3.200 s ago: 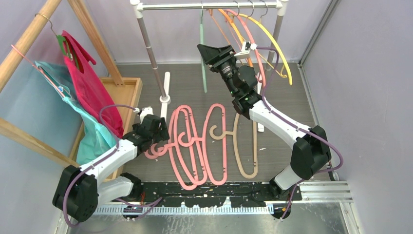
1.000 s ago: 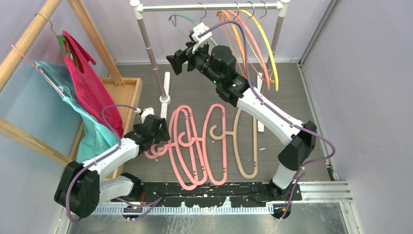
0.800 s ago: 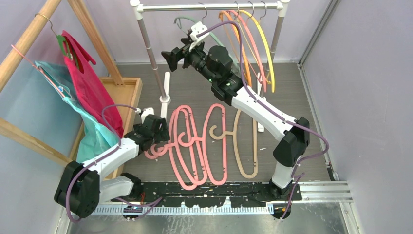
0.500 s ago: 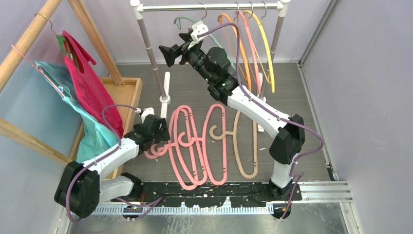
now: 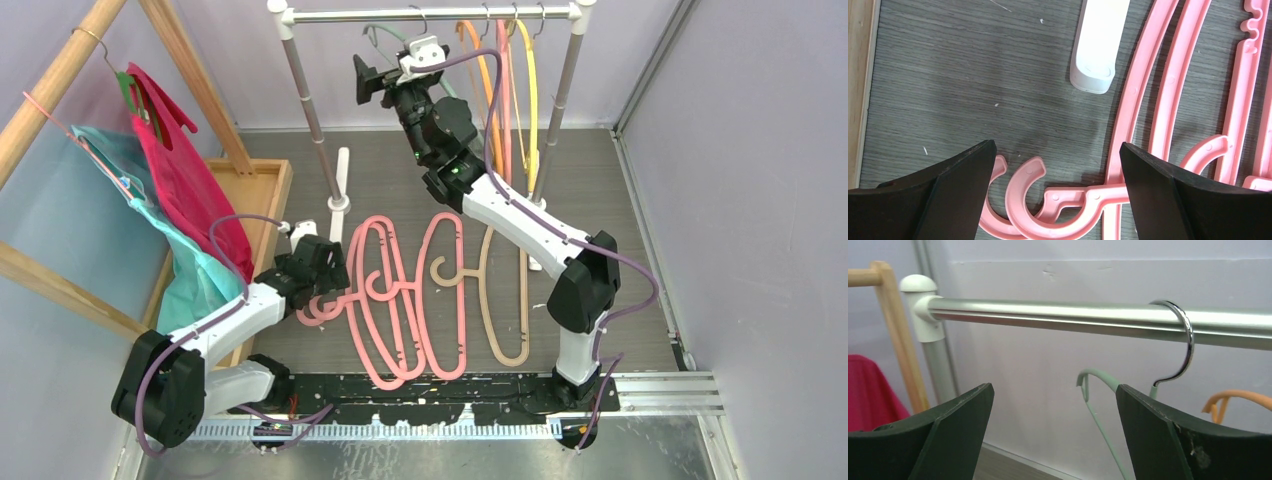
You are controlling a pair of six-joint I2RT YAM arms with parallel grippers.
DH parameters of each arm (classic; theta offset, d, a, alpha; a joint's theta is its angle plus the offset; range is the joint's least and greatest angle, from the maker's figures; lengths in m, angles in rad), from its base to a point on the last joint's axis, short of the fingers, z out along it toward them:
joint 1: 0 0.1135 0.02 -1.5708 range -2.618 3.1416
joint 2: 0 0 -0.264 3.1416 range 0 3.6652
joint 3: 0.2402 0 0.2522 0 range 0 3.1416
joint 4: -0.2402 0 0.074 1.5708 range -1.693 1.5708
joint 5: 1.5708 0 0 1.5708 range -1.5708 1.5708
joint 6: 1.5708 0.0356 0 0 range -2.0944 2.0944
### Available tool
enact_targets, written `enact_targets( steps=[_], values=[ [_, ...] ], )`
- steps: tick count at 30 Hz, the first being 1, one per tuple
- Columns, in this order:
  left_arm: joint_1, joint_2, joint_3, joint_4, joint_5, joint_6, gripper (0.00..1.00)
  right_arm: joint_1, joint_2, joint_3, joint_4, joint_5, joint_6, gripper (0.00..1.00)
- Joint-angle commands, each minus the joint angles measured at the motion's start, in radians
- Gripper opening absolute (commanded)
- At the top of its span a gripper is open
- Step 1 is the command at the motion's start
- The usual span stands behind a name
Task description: Organize the hangers
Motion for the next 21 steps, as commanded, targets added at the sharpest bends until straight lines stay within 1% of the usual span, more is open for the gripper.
enact_targets(
  steps=[1, 7, 15, 21],
  values=[
    [-0.004, -0.013, 0.008, 0.043, 0.000, 0.011, 0.98, -0.014, -0.029, -0.008, 0.120, 0.174, -0.099, 0.99],
    [-0.004, -0.014, 0.006, 0.044, 0.004, 0.012, 0.98, -0.072, -0.094, -0.100, 0.145, 0.235, -0.110, 0.99],
    [-0.004, -0.010, 0.005, 0.046, 0.007, 0.014, 0.98, -0.200, -0.252, -0.283, 0.163, 0.232, -0.041, 0.99],
    [-0.004, -0.005, 0.007, 0.047, 0.008, 0.015, 0.98, -0.296, -0.335, -0.352, 0.143, 0.230, 0.008, 0.99]
  ],
)
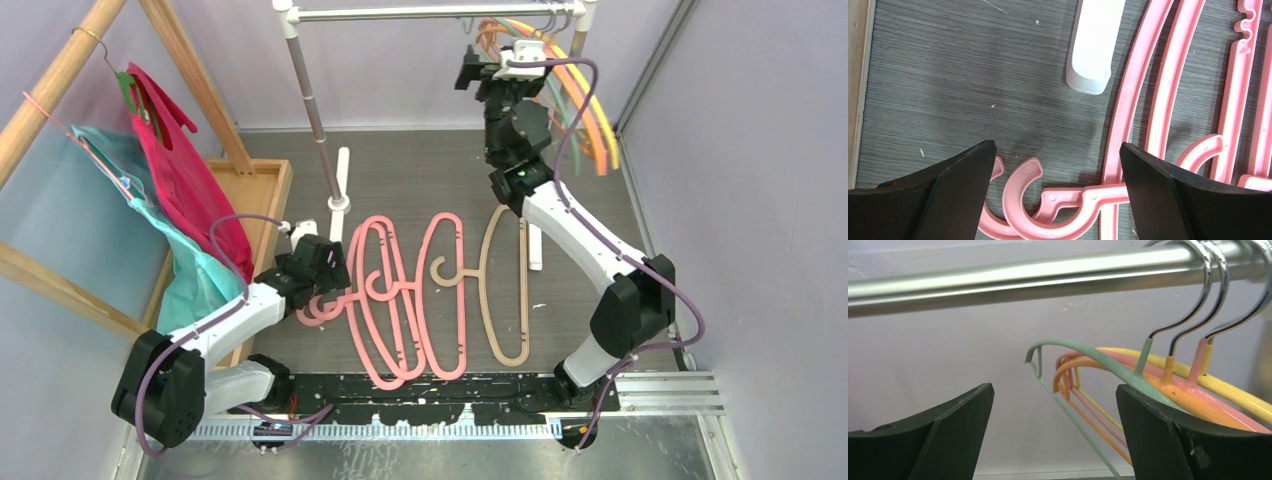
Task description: Organize the hangers
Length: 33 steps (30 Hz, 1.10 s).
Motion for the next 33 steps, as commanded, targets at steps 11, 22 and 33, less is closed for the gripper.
enact_targets(
  steps=[11, 22, 33],
  values=[
    [-0.004, 0.004, 0.010, 0.038, -0.004, 0.015, 0.98, -0.115, -0.183, -0.076, -0.009, -0.041, 0.068, 0.99],
    [-0.004, 0.008, 0.012, 0.038, -0.005, 0.015, 0.98, -0.115, -0.294, -0.145, -0.179, -0.232, 0.142, 0.99],
    [-0.004, 0.014, 0.014, 0.037, -0.010, 0.013, 0.98, -0.115, -0.394, -0.108, -0.526, -0.609, 0.142, 0.99]
  ],
)
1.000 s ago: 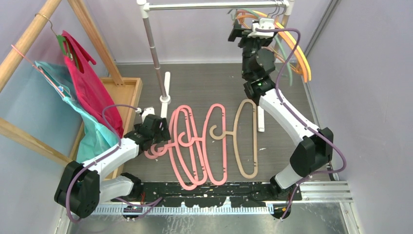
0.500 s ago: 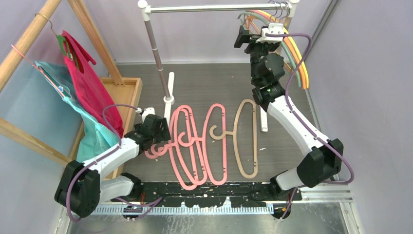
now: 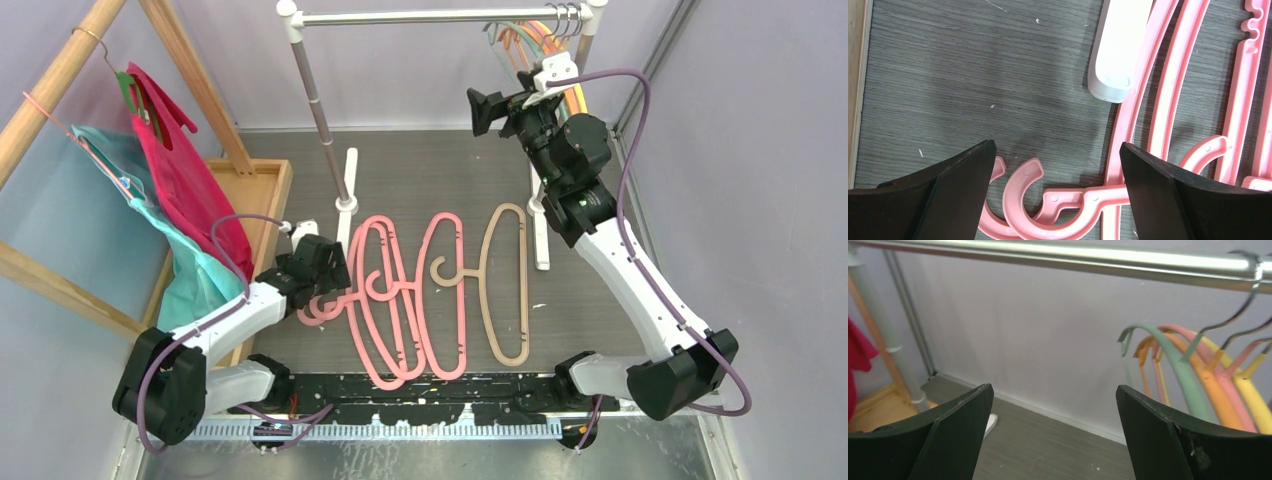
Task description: Organize the hangers
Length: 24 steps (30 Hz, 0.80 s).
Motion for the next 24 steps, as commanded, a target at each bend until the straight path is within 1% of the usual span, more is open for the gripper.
enact_targets(
  steps=[1, 7, 10, 12, 14, 16, 18, 20, 24],
  values=[
    [-0.004, 0.004, 0.015, 0.033, -0.011, 0.013, 0.98, -0.003, -0.059, 0.021, -0.134, -0.179, 0.018, 1.00],
    [-0.004, 0.012, 0.017, 0.036, -0.011, 0.011, 0.98, 0.002, -0.109, -0.027, -0.212, -0.186, 0.081, 1.00],
    [-0.004, 0.020, 0.021, 0.032, -0.011, 0.012, 0.98, 0.003, -0.127, -0.117, -0.194, -0.194, 0.135, 1.00],
    [-0.004, 0.023, 0.023, 0.031, -0.012, 0.012, 0.98, 0.021, -0.118, -0.164, -0.212, -0.211, 0.162, 1.00],
    [-0.004, 0.025, 0.024, 0.031, -0.011, 0.012, 0.98, 0.104, -0.106, -0.211, -0.239, -0.142, 0.149, 1.00],
    [-0.004, 0.026, 0.024, 0.030, -0.012, 0.012, 0.98, 0.202, -0.081, -0.256, -0.269, -0.020, 0.122, 1.00],
    [-0.004, 0.028, 0.025, 0.030, -0.012, 0.012, 0.98, 0.272, -0.053, -0.302, -0.309, 0.080, 0.131, 0.97],
    [-0.004, 0.028, 0.025, 0.029, -0.012, 0.012, 0.98, 0.310, -0.036, -0.358, -0.338, 0.134, 0.184, 0.93],
    [-0.004, 0.028, 0.026, 0.030, -0.012, 0.012, 0.98, 0.356, -0.046, -0.499, -0.358, 0.251, 0.286, 0.90]
  ],
)
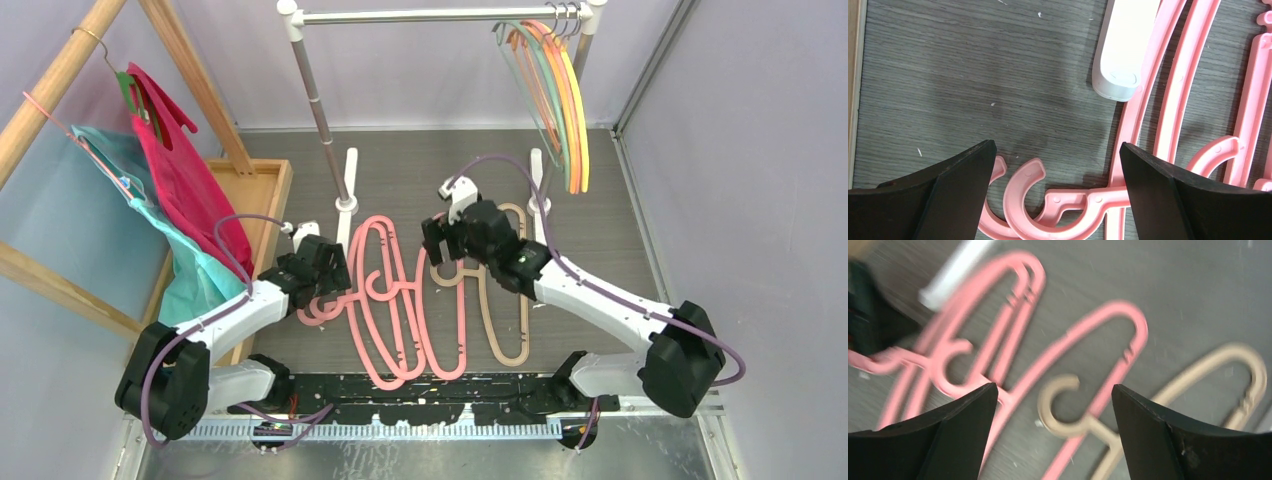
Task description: Organize the hangers
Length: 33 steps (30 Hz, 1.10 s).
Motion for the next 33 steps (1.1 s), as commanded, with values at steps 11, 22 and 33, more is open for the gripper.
enact_targets(
  steps=[11, 22, 33],
  values=[
    [-0.004, 0.007, 0.028, 0.026, -0.005, 0.013, 0.98, 0.056, -0.088, -0.316, -0.150, 0.296, 0.334, 0.84],
    [-0.004, 0.008, 0.028, 0.028, -0.007, 0.013, 0.98, 0.126, -0.103, -0.464, -0.164, 0.262, 0.465, 0.77],
    [-0.004, -0.011, 0.020, 0.026, -0.007, 0.010, 0.98, 0.207, -0.035, -0.492, -0.234, 0.450, 0.662, 0.56]
  ],
)
